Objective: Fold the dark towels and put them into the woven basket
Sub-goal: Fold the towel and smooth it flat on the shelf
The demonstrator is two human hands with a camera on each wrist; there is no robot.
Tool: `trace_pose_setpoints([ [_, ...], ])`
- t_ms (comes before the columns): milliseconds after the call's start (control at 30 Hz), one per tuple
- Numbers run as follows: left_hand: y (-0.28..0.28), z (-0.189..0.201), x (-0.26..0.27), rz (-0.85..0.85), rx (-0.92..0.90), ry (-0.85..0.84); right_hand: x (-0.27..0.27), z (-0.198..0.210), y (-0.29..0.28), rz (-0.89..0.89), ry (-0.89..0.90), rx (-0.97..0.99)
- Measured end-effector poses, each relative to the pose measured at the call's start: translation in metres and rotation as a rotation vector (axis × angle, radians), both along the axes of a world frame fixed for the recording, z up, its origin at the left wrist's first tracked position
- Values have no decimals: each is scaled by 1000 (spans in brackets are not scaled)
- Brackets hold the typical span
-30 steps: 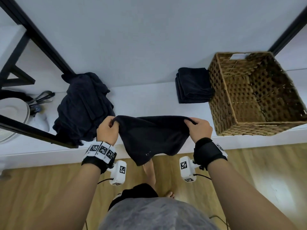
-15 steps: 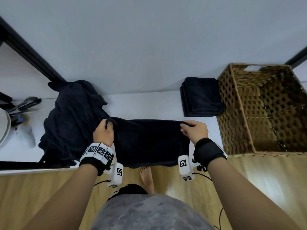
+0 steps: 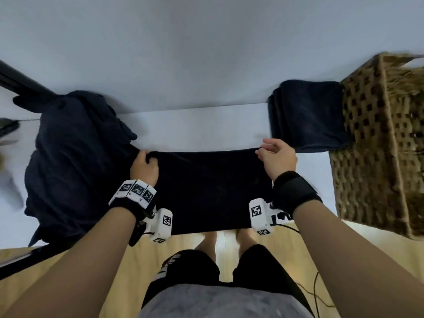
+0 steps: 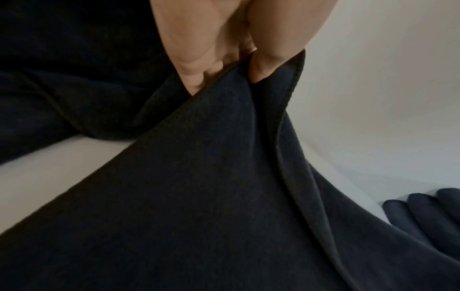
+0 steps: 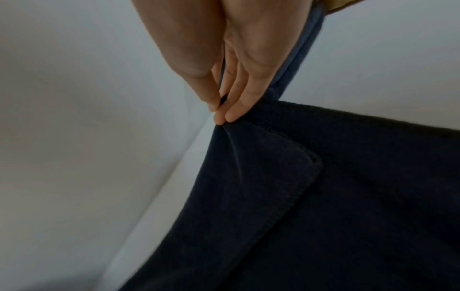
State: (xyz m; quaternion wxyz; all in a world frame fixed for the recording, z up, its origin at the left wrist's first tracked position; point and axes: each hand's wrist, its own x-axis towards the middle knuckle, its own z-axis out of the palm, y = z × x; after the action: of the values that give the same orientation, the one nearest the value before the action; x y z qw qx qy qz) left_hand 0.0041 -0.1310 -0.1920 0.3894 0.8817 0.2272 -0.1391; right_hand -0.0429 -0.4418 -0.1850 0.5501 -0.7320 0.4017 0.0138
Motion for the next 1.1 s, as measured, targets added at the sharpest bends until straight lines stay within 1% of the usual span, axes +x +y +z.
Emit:
trace_pose_setpoints([
  [67,0,-4,3,-8,-17,-32,-1,-6,6,203,47,-110],
  [167,-3,-8,6,-43,-25,-46,-8,-9,10,522,-21,-334],
  [233,-5,-11,10,-27,-26,-31,-14,-9,13,690,-38,-384],
  [300,-8,-11,13,19,-39,-27,-22,-10,17,904,74,-386],
  [367,-9,-12,16,75,-70,-25,-29,-14,21,1123,256,-468],
  [400,-9,-11,18,97,-82,-24,-32,-16,21,1183,316,-514],
  [467,-7,-12,20,118,-79,-27,-34,-18,19,1184,343,-534],
  [567,-4,-13,24,106,-27,-17,-30,-18,16,1098,310,-498],
  [600,-3,-14,25,94,-5,-7,-27,-16,14,1049,291,-493],
  [667,-1,-17,26,67,35,10,-13,-10,7,895,208,-515],
  [733,0,-19,27,42,72,17,6,-2,1,751,95,-602],
  [800,-1,-22,27,17,121,22,24,6,-1,681,34,-729],
  [867,-3,-23,27,-2,171,30,35,11,4,660,14,-794],
  [967,-4,-24,29,-16,212,54,28,11,17,665,31,-771],
  [1033,-5,-26,30,29,170,58,12,6,25,731,50,-728],
  [1100,-8,-28,31,131,66,46,-7,-3,33,864,140,-667],
])
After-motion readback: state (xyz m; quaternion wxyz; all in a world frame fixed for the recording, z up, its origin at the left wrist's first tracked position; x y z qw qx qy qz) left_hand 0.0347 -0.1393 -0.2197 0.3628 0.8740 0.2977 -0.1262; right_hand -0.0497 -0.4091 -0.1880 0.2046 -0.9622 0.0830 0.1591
